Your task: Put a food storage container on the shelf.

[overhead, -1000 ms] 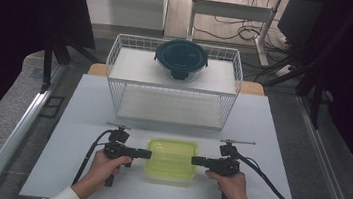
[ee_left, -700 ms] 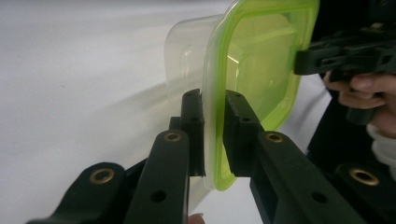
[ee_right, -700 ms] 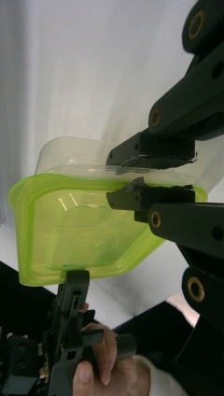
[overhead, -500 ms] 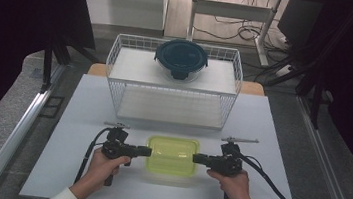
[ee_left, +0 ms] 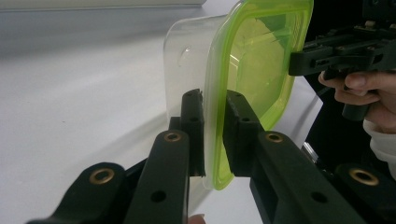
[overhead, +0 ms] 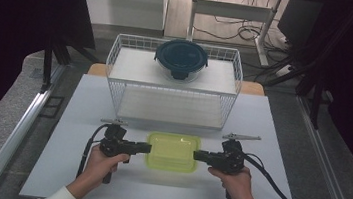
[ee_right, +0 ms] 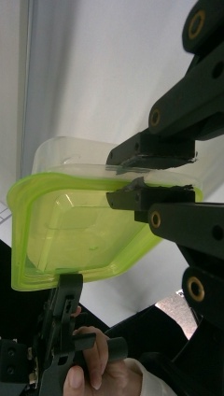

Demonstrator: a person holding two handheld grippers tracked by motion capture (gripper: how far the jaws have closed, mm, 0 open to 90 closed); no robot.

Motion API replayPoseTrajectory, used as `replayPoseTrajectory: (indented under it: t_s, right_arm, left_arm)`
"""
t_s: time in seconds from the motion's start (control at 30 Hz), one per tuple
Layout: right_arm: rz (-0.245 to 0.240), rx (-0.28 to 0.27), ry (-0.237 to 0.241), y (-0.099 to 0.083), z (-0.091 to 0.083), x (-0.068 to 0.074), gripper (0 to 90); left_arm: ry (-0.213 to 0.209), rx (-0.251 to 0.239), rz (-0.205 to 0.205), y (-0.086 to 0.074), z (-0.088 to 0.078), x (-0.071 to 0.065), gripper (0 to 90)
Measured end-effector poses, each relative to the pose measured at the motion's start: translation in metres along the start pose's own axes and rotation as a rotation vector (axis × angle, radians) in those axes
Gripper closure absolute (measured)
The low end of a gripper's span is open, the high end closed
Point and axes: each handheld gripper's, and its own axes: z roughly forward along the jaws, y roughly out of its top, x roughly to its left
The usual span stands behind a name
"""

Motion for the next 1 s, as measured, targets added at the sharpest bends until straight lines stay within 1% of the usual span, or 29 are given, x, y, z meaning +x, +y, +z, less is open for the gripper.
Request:
replayPoseTrajectory:
  t_s: [0.17, 0.3, 0.5, 0.7, 0.8, 0.9, 1.0]
  right_arm:
    - [-0.009, -0.005, 0.002, 0.005, -0.003, 0.004, 78.9]
    - [-0.022, -0.017, 0.002, 0.013, -0.006, 0.008, 78.9]
    - [-0.046, -0.037, 0.001, 0.025, -0.012, 0.014, 78.8]
    - [-0.057, -0.047, -0.006, 0.037, -0.017, 0.018, 78.8]
    - [-0.059, -0.058, -0.001, 0.044, -0.021, 0.02, 78.9]
    - [-0.068, -0.065, -0.003, 0.051, -0.025, 0.022, 78.9]
    - [-0.077, -0.068, -0.004, 0.057, -0.029, 0.025, 78.9]
  left_arm:
    - [-0.012, -0.004, -0.008, 0.003, -0.003, 0.0, 80.1]
    - [-0.016, -0.022, -0.005, 0.009, -0.008, -0.002, 80.1]
    - [-0.024, -0.045, 0.007, 0.021, -0.016, -0.006, 80.0]
    - [-0.023, -0.06, 0.022, 0.034, -0.021, -0.011, 80.0]
    - [-0.024, -0.066, 0.027, 0.04, -0.023, -0.013, 80.0]
    - [-0.029, -0.079, 0.028, 0.046, -0.026, -0.016, 80.0]
    - [-0.029, -0.09, 0.041, 0.055, -0.031, -0.02, 79.9]
